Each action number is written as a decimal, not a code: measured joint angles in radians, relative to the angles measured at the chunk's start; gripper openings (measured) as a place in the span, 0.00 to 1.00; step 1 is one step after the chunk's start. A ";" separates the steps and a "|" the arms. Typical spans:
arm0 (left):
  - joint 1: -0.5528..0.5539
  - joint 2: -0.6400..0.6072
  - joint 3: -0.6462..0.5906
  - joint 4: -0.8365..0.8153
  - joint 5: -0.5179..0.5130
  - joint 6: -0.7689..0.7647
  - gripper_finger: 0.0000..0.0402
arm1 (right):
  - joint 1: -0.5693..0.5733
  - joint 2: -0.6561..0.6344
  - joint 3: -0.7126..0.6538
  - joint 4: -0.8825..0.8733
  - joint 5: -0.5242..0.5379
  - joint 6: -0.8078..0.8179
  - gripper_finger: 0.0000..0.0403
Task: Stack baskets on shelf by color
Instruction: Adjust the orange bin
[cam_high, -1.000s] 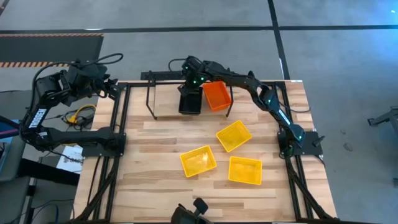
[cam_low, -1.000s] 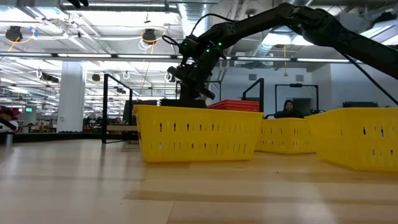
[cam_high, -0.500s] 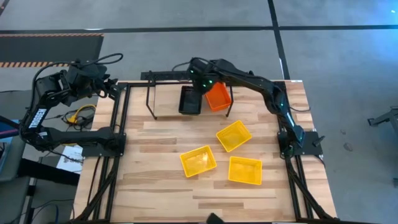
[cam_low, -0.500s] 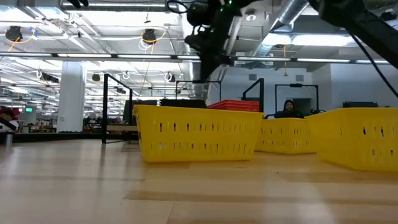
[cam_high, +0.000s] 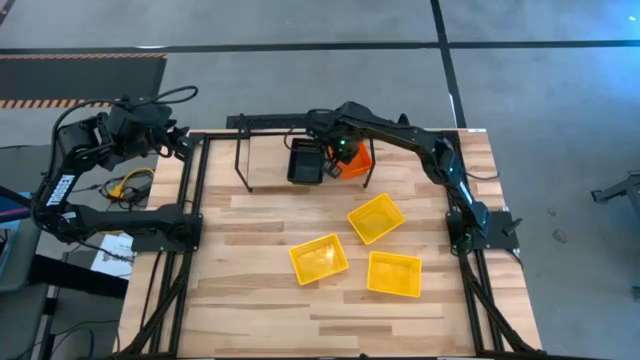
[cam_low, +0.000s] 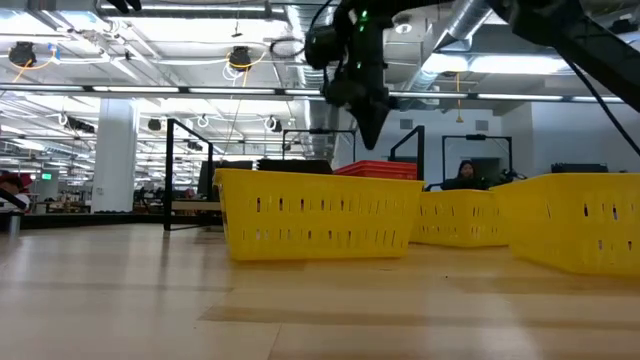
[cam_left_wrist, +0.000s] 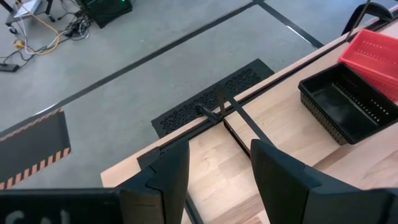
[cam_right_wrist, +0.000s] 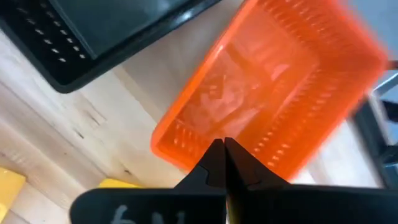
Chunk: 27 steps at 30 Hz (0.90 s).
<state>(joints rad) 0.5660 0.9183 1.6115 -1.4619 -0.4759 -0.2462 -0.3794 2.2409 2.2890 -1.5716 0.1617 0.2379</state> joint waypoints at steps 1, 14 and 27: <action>0.000 0.000 0.000 -0.001 0.000 0.000 0.40 | 0.002 0.007 -0.014 0.002 -0.003 0.000 0.02; 0.000 0.000 0.000 -0.015 0.000 -0.001 0.40 | 0.033 0.005 -0.164 0.062 -0.093 0.023 0.02; 0.000 0.000 0.000 -0.015 0.001 0.004 0.40 | 0.019 0.005 -0.169 0.313 -0.162 0.026 0.02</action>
<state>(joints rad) 0.5661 0.9184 1.6115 -1.4765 -0.4752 -0.2424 -0.3600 2.2456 2.1201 -1.2583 0.0000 0.2637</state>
